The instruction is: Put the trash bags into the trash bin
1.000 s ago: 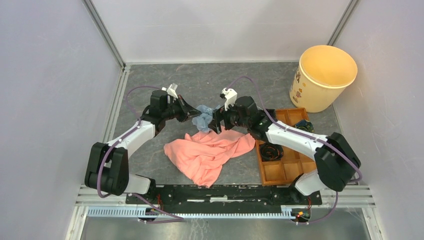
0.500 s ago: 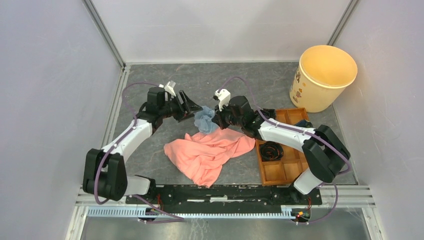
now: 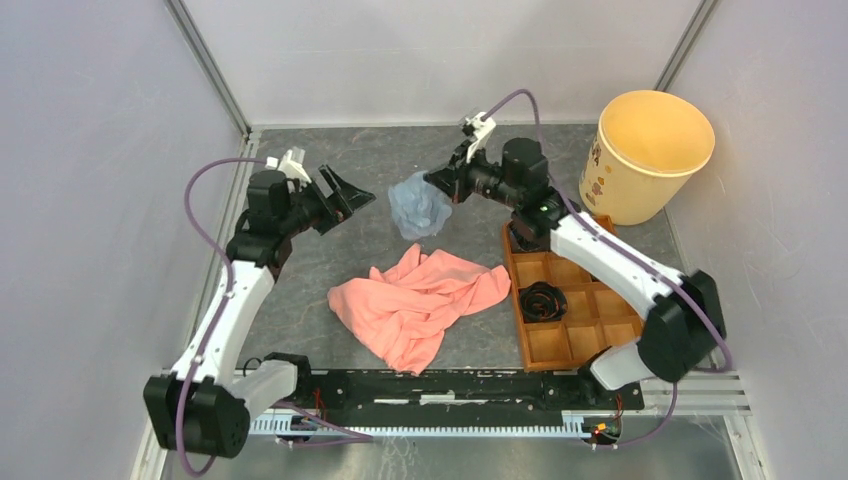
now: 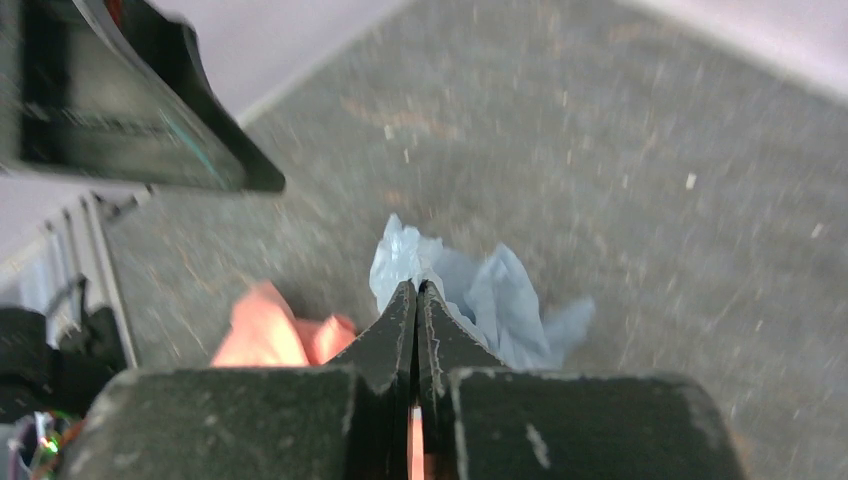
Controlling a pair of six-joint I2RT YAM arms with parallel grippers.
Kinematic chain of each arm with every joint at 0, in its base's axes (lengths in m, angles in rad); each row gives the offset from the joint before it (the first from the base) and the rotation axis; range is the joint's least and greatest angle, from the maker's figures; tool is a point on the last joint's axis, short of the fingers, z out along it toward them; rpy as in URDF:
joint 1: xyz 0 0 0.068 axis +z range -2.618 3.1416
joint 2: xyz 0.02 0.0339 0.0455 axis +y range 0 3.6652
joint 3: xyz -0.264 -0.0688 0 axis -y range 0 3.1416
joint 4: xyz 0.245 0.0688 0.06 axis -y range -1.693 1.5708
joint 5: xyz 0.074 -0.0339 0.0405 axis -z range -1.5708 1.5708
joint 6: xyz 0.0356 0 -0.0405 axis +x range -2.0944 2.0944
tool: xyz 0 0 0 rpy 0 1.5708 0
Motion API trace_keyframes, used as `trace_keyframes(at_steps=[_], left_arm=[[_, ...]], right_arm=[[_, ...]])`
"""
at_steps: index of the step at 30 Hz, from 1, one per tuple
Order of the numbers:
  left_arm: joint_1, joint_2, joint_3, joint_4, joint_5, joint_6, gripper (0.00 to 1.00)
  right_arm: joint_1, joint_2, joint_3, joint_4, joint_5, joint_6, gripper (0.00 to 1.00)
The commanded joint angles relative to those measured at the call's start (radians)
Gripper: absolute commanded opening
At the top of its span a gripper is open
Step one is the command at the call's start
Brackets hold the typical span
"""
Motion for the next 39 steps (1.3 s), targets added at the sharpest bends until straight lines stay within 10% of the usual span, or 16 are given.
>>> trace_keyframes(at_steps=[1,6,11,19,29,39], left_arm=[[0.003,-0.102,0.104,-0.073,-0.102,0.105,0.96],[0.002,-0.134,0.12,-0.108,-0.118,0.129,0.99],[0.004,-0.136,0.044,-0.093,-0.034,0.085,0.99],[0.004,-0.158,0.002,-0.077,0.006,0.055,1.0],[-0.077,-0.132,-0.115,0.149,0.134,-0.106,0.88],[-0.087,-0.134,-0.136,0.137,0.077,-0.117,0.86]], right_arm=[[0.018,-0.178,-0.01,0.16,0.006,0.0,0.01],[0.005,-0.078,-0.127,0.066,0.314,-0.011,0.01],[0.059,0.151,0.133,-0.272,0.246,-0.06,0.01],[0.157,0.06,0.151,-0.172,0.432,-0.174,0.01],[0.139,0.042,0.019,0.05,0.185,0.054,0.0],[0.144,-0.063,0.118,-0.211,0.63,-0.241,0.01]])
